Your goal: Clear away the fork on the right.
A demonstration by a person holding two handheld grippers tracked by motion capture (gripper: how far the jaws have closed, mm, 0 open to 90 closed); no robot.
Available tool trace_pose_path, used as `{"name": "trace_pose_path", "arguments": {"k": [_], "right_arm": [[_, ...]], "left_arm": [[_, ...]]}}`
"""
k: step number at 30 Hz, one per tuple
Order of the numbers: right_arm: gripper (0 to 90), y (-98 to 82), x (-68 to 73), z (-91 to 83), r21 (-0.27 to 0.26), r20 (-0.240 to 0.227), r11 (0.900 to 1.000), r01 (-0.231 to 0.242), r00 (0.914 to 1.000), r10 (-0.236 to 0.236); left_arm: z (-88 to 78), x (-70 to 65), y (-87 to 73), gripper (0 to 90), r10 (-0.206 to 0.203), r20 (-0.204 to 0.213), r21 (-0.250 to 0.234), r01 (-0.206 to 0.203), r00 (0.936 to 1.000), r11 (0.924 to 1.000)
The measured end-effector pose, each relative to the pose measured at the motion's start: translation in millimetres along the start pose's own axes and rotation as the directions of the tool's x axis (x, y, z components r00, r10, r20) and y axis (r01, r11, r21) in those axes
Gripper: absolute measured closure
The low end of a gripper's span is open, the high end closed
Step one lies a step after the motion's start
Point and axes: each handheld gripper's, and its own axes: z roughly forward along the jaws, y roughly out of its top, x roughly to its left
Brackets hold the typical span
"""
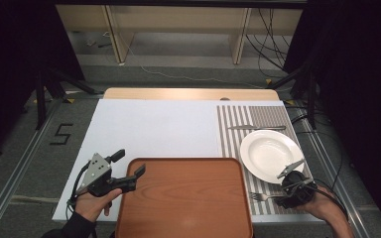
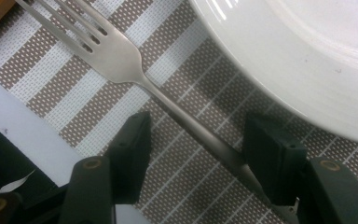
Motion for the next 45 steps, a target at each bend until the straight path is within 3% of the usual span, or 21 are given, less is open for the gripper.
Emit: {"name": "trace_pose_path", "arguments": {"k": [8,27,37,45], "right_arm": [[56.4,3.1,5.9,-1.0,0.025,0.001,1.000,0.013,0.9999,-0.013],[75.5,7.4,13.8,-1.8,0.054,-0.015,0.996,0.077,0.9969,-0.077],[83.8,9.9,19.4,-1.6,0.072,-0.014,0.988,0.134,0.9909,-0.133],[84.7,10.1,21.1,-2.1,0.071,-0.006,0.983,0.171,0.9853,-0.171]], "left_arm": [[-0.2,0.1,-0.1,15.9,0.001,-0.001,0.000,-0.001,1.0000,1.0000],[0.3,1.0,-0.7,15.9,-0.003,-0.002,0.006,0.003,1.0000,1.0000],[0.5,1.0,-0.8,16.0,-0.004,-0.002,0.006,0.004,1.0000,1.0000],[0.5,1.2,-0.8,16.0,-0.005,-0.002,0.007,0.005,1.0000,1.0000]]}}
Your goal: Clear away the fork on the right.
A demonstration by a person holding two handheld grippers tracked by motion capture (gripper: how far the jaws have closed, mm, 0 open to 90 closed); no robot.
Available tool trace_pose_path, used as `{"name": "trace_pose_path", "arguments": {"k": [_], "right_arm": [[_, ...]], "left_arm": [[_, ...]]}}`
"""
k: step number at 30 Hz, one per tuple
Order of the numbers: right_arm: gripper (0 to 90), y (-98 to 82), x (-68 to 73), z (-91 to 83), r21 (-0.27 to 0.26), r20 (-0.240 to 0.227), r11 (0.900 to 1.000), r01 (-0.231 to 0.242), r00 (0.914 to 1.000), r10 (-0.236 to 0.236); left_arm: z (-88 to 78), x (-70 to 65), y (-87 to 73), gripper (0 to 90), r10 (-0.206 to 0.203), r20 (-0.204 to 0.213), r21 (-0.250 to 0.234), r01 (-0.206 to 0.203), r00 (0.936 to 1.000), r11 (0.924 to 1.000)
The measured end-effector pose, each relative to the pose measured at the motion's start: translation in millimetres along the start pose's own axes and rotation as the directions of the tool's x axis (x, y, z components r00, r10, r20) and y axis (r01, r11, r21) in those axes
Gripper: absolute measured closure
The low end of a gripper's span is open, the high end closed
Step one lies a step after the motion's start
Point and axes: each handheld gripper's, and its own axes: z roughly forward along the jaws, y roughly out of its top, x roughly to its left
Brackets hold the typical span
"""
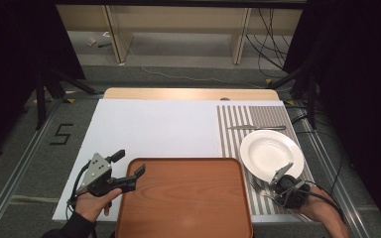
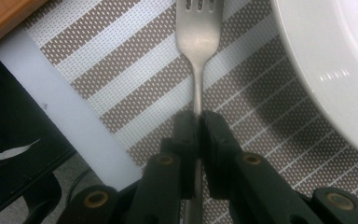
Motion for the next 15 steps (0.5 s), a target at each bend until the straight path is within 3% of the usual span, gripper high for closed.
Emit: {"name": "trace_pose_path", "arguments": {"k": [6,15], "right_arm": [[84.9,2.3,3.1,-5.9,-0.035,0.012,0.999,0.005,0.9999,-0.005],[85.1,9.8,10.6,-18.9,-0.141,0.017,0.990,0.019,0.9997,-0.017]], "left_arm": [[-0.2,0.0,0.2,15.9,0.000,0.000,-0.002,0.000,1.0000,1.0000],[-0.4,0.2,0.3,16.0,-0.001,-0.001,-0.003,0.001,1.0000,1.0000]]}}
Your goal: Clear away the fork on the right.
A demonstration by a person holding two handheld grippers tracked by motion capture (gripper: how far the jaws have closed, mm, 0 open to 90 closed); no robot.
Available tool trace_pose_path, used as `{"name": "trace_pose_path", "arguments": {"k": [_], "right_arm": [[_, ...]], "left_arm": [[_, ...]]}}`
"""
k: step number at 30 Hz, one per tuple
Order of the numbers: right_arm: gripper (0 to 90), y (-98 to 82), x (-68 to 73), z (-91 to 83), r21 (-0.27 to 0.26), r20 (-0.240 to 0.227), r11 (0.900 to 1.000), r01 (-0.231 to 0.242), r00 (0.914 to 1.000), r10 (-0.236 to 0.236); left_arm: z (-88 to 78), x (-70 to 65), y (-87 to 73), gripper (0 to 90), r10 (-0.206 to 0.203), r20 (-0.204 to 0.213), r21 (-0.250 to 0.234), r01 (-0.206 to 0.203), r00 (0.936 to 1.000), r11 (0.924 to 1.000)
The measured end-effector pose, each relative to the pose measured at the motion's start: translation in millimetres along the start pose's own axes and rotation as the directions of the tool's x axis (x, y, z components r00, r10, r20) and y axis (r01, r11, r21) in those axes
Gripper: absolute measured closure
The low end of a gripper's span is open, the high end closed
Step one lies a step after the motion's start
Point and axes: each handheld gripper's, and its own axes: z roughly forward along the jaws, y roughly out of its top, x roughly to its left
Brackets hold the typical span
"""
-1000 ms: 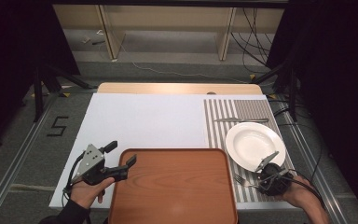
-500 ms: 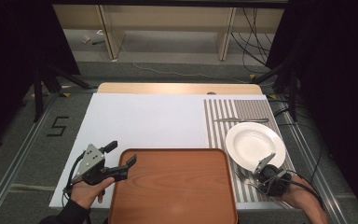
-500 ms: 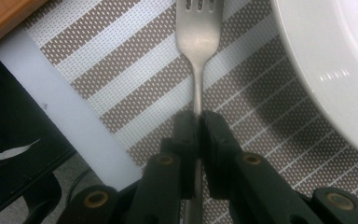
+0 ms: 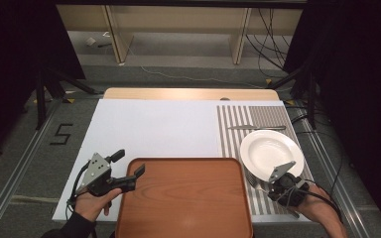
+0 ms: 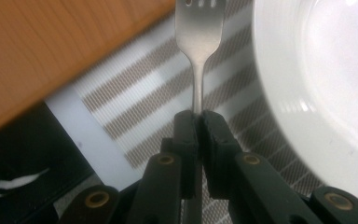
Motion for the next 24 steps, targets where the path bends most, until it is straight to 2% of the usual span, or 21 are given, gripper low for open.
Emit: {"name": "trace_pose_path", "arguments": {"k": [4,9,14,24], "right_arm": [[85.1,6.6,3.7,-7.3,-0.073,-0.004,0.997,0.014,0.9999,-0.014],[85.1,12.2,7.8,-14.4,-0.159,-0.024,0.987,-0.004,0.9997,0.000],[85.1,15.9,10.2,-17.4,-0.206,-0.062,0.978,-0.033,0.9979,0.021],[85.2,32.2,24.3,-22.7,-0.300,-0.117,0.954,-0.029,0.9931,-0.006]], "left_arm": [[-0.2,0.0,0.3,16.0,0.001,0.000,-0.002,-0.001,1.0000,1.0000],[-0.4,-0.5,0.5,16.0,0.002,0.002,-0.004,-0.002,1.0000,1.0000],[-0.5,-0.3,0.6,16.0,0.002,0.001,-0.004,-0.002,1.0000,1.0000],[0.8,-1.5,0.1,16.0,0.007,0.008,0.000,-0.007,0.9999,1.0000]]}}
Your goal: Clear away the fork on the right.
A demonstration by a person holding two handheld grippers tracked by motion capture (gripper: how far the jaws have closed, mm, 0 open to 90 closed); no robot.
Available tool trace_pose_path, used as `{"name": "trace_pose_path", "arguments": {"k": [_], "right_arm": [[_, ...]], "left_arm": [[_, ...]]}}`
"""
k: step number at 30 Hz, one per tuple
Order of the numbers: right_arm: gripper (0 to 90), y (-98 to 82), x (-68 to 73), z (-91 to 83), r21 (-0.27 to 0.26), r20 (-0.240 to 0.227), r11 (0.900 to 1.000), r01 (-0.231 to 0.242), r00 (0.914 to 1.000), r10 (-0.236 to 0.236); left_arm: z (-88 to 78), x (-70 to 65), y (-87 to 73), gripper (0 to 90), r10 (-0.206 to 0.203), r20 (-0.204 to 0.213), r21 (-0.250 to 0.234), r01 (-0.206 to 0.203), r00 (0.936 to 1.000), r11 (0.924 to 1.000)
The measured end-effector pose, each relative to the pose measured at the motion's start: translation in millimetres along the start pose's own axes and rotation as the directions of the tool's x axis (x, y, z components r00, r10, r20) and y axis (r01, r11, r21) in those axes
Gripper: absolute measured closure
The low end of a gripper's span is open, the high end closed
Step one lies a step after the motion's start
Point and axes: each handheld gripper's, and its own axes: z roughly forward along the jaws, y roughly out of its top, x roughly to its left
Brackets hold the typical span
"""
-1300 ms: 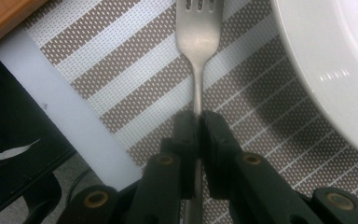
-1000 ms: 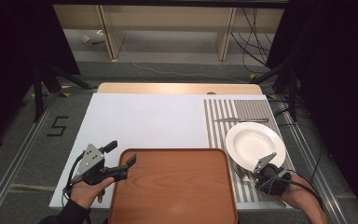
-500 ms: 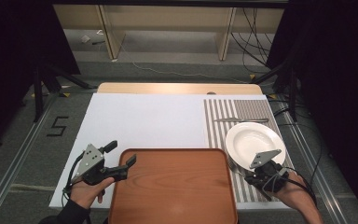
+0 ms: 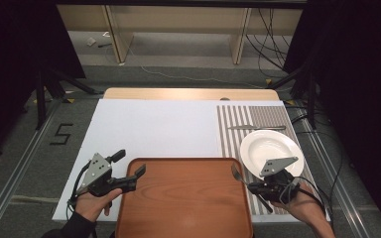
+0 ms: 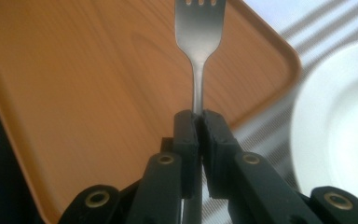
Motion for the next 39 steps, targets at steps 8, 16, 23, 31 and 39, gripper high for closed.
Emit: {"name": "trace_pose_path", "arguments": {"k": [8,16,23,31,39], "right_arm": [[85.2,11.6,12.7,3.1,-0.037,-0.041,0.999,0.008,0.9991,-0.009],[85.2,16.0,16.7,6.8,-0.066,-0.078,0.998,-0.019,0.9969,0.013],[85.2,22.1,22.6,13.0,-0.085,-0.103,0.996,-0.034,0.9944,0.025],[85.2,27.9,29.3,23.2,-0.073,-0.129,0.997,-0.036,0.9913,0.027],[85.2,32.8,35.5,33.1,-0.053,-0.151,0.998,-0.032,0.9883,0.024]], "left_arm": [[-1.0,0.3,0.2,16.0,-0.001,0.000,-0.002,0.001,1.0000,1.0000],[-0.8,0.4,0.2,16.0,-0.001,-0.002,-0.002,0.001,1.0000,1.0000],[-0.9,0.3,0.3,16.0,0.003,-0.002,-0.003,-0.003,1.0000,1.0000],[-1.2,0.0,0.3,16.0,0.002,-0.001,-0.003,-0.002,1.0000,1.0000],[-0.7,0.0,0.0,16.0,0.002,-0.002,-0.002,-0.002,1.0000,1.0000]]}}
